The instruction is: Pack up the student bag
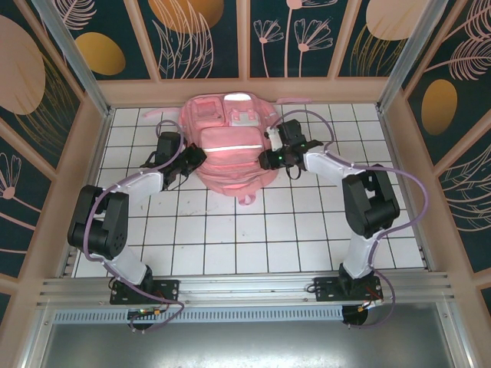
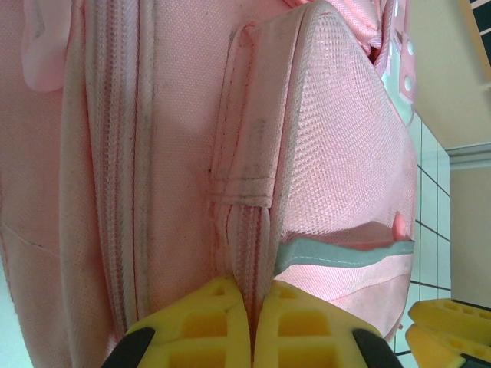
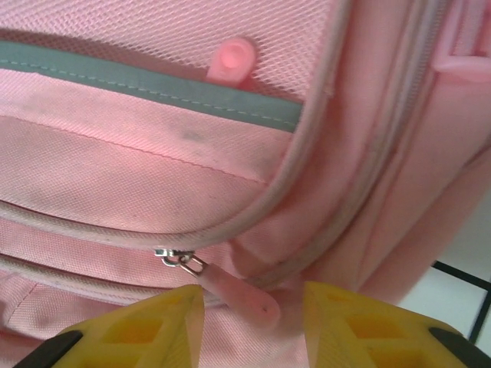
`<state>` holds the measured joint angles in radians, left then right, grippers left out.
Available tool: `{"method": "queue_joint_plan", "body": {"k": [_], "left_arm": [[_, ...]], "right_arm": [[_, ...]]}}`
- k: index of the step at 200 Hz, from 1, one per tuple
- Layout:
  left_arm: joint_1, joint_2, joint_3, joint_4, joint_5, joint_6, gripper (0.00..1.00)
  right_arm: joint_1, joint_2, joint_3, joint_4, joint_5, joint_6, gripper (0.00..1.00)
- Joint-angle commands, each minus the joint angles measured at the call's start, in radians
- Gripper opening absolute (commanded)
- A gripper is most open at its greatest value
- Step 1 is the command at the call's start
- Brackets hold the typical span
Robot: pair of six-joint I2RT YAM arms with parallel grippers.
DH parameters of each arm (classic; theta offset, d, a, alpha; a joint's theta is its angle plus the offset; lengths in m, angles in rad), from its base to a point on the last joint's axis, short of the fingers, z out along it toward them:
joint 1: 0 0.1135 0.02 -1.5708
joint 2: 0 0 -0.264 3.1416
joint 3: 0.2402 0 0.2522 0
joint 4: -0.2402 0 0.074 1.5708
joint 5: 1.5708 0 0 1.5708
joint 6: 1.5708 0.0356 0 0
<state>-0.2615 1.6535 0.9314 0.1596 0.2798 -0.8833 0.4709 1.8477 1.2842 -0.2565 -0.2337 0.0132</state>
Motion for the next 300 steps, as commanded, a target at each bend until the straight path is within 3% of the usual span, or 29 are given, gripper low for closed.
{"method": "queue_joint_plan", "body": {"k": [1,94,164,196,228,256,300], "left_arm": [[0.018,-0.029,0.030,0.029,-0.027,0.013,0.00],[0.043,-0.044,0.024,0.038,-0.005,0.007,0.00],[0.073,-0.020,0.066,0.016,0.005,0.037,0.00],[0.074,-0.017,0.072,0.017,0.016,0.036,0.00],[0.076,-0.023,0.073,0.014,0.018,0.044,0.00],[0.081,-0.007,0.076,0.017,0.019,0.049,0.00],[0.129,0.033,0.097,0.008,0.015,0.073,0.00]], "right_arm": [[0.012,0.043,0.048,0.014,-0.002,-0.043,0.39],[0.071,0.139,0.074,-0.051,0.135,-0.103,0.37],[0.100,0.055,-0.018,-0.038,0.080,-0.098,0.42],[0.098,0.122,0.028,-0.056,0.108,-0.095,0.29],[0.095,0.128,0.027,-0.036,0.144,-0.090,0.00],[0.093,0.049,-0.014,-0.020,0.093,-0.078,0.00],[0.024,-0.056,-0.085,-0.056,0.157,-0.044,0.00]]}}
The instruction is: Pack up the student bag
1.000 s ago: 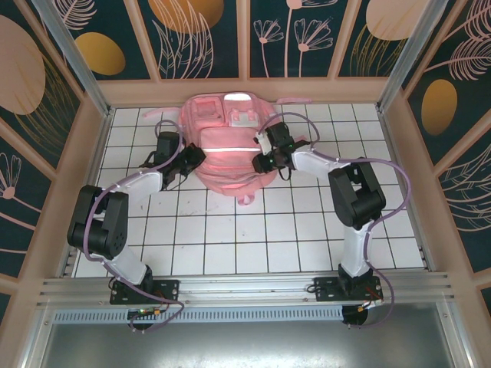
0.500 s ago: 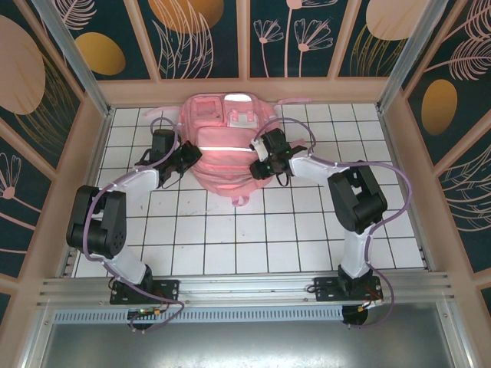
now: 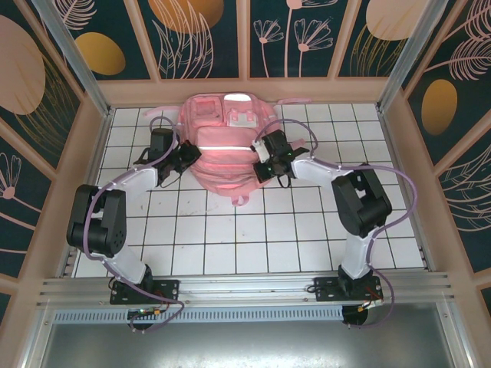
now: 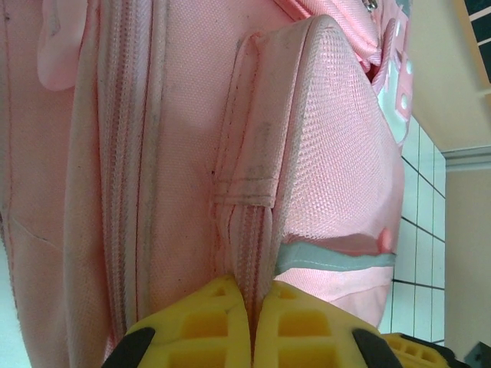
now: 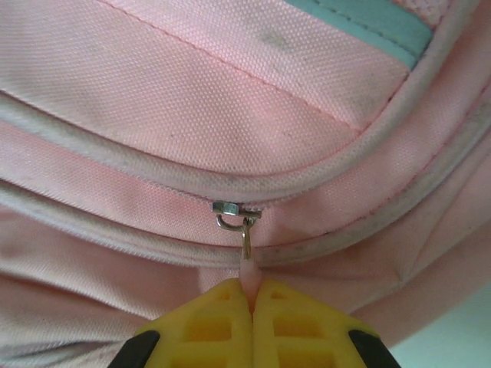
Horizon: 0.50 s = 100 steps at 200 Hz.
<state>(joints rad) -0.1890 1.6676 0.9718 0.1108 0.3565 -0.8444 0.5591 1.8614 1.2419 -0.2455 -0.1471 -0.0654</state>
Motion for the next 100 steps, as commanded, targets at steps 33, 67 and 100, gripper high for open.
{"method": "queue_joint_plan", "body": {"k": [33,67,100], "left_arm": [[0.060,0.073,0.095,0.054,-0.064,0.043,0.00],[0.060,0.133,0.148,0.058,-0.062,0.042,0.00],[0.060,0.212,0.254,0.010,-0.051,0.080,0.09]], "right_arm": [[-0.066,-0.119,-0.080,-0.071,0.079,0.051,0.00],[-0.026,-0.134,-0.073,-0.089,-0.002,0.078,0.00],[0.058,-0.147,-0.059,-0.074,-0.080,0.122,0.00]]}}
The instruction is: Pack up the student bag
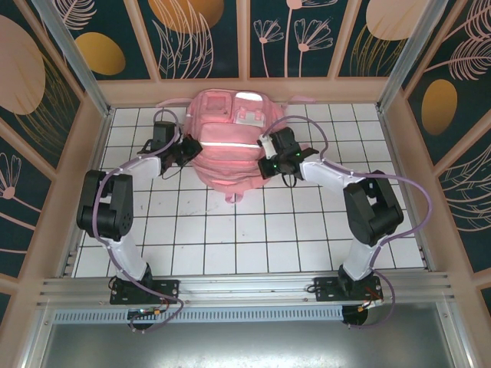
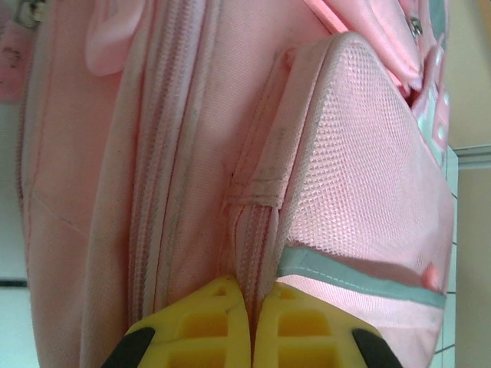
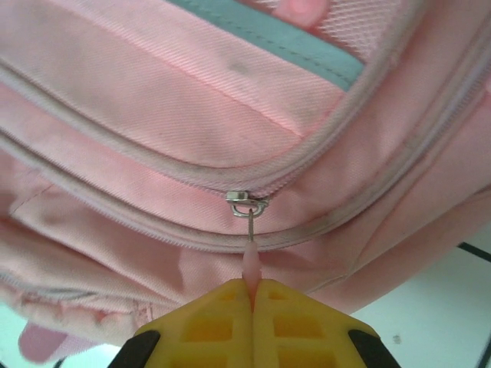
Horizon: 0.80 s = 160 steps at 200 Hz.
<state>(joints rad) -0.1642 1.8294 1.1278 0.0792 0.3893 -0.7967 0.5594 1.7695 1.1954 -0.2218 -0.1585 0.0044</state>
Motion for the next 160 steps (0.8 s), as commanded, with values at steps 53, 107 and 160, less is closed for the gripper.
{"method": "queue_joint_plan", "body": {"k": [53,107,160], "left_arm": [[0.035,-0.031,0.064,-0.007,-0.045,-0.002,0.70],[-0.013,-0.284,-0.264,0.240,0.009,-0.264,0.77],[-0.094,-0.211,-0.337,0.401,-0.051,-0.393,0.76]], "right_arm": [[0.079,0.010,-0.008,-0.018,-0.077,0.104,0.00],[0.081,0.052,-0.094,0.085,-0.100,0.173,0.00],[0.102,0.110,-0.039,0.081,-0.023,0.156,0.18]]}}
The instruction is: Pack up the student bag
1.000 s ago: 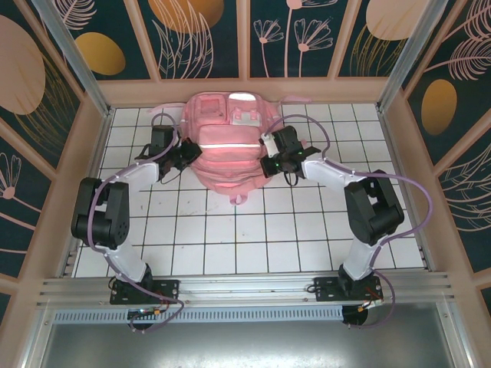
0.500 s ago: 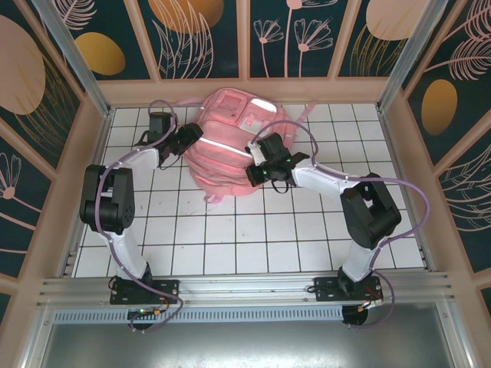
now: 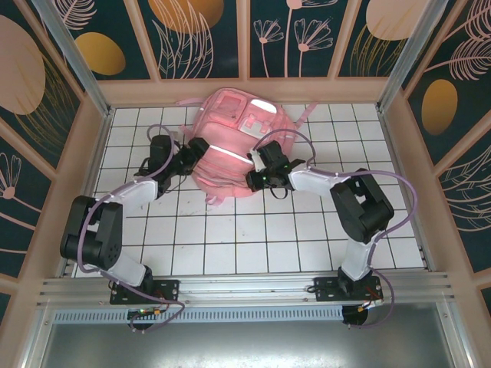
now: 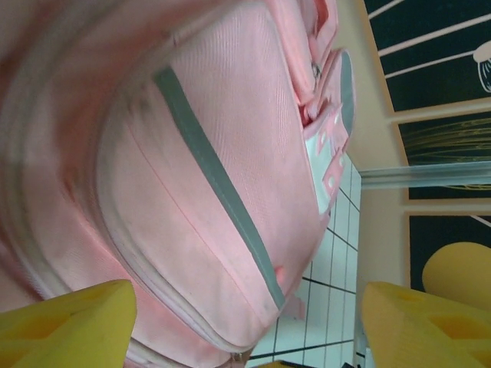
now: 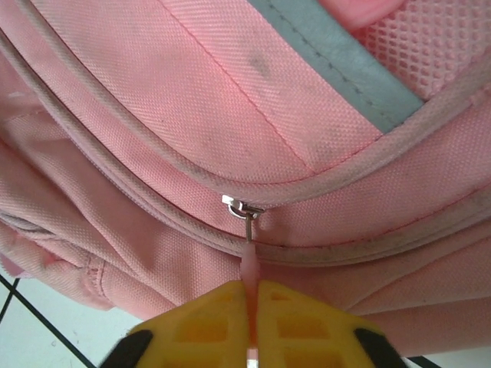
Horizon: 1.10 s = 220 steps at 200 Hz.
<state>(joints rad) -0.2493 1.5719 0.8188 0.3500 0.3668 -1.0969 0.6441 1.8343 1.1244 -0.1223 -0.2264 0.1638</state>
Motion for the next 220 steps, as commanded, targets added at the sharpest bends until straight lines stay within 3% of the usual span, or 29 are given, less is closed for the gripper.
{"method": "queue_joint_plan", "body": {"k": [1,20,31,39,57,86,124,179,196,220], "left_arm": [[-0.009,0.048,-0.029,0.131,-0.030,-0.092,0.76],[-0.011,0.096,-0.033,0.131,-0.047,-0.082,0.76],[-0.011,0.124,-0.030,0.131,-0.045,-0.075,0.76],[-0.011,0.136,-0.025,0.132,-0.042,-0.072,0.76],[-0.009,0.168,-0.008,0.119,-0.039,-0.060,0.75],[-0.008,0.153,0.034,0.092,-0.007,-0.059,0.76],[-0.046,0.102,0.039,0.106,-0.003,-0.118,0.78],[-0.085,0.202,0.023,0.199,-0.007,-0.203,0.77],[-0.084,0.238,0.039,0.212,-0.036,-0.203,0.69],[-0.084,0.282,0.077,0.215,-0.073,-0.190,0.30]], "right_arm": [[0.019,0.046,0.034,-0.020,0.048,-0.004,0.19],[0.028,0.082,0.074,-0.047,0.087,-0.019,0.28],[0.035,0.097,0.086,-0.053,0.110,-0.028,0.29],[0.038,0.106,0.092,-0.058,0.121,-0.031,0.23],[0.042,0.100,0.088,-0.057,0.138,-0.032,0.00],[0.042,0.030,0.069,-0.047,0.106,-0.034,0.00],[0.053,-0.100,0.072,0.014,-0.028,-0.011,0.00],[0.055,-0.194,0.050,0.058,-0.144,0.017,0.00],[0.059,-0.193,0.031,0.063,-0.170,0.023,0.00],[0.066,-0.198,0.001,0.042,-0.160,0.020,0.00]]}}
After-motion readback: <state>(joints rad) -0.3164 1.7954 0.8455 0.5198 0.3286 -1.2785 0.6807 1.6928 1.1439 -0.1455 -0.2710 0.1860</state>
